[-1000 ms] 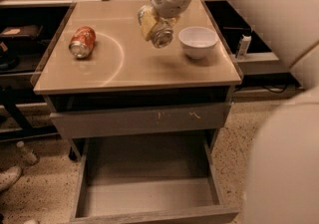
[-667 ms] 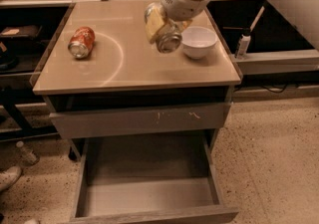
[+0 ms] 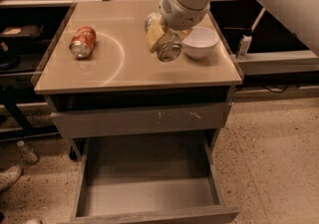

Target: Place 7up can into middle drawer

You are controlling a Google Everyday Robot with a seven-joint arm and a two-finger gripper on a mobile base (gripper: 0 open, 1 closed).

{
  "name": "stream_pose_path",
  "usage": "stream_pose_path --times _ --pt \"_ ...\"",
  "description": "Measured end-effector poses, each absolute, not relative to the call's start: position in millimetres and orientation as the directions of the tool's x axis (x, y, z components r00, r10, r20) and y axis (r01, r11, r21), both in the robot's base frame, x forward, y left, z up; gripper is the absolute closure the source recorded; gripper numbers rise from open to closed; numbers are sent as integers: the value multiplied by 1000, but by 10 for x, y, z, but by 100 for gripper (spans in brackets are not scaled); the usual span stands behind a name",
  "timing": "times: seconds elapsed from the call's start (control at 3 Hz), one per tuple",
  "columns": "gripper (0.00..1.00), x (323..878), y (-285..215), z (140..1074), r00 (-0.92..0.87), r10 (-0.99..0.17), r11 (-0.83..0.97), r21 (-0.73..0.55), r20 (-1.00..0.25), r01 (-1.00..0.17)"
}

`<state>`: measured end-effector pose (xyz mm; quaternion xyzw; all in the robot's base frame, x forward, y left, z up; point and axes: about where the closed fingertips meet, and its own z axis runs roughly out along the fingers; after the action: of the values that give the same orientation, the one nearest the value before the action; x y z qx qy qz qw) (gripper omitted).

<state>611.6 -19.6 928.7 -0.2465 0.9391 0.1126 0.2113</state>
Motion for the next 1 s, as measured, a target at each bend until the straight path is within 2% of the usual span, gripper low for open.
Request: stream_pose_path --times 0.33,0.67,1.0 --pt "100 5810 -228 9238 -803 -404 860 117 -438 -497" --pt "100 5205 -294 9033 -855 -338 885 176 -394 -431" --pt "100 4719 -367 8381 -914 -300 896 249 -274 -369"
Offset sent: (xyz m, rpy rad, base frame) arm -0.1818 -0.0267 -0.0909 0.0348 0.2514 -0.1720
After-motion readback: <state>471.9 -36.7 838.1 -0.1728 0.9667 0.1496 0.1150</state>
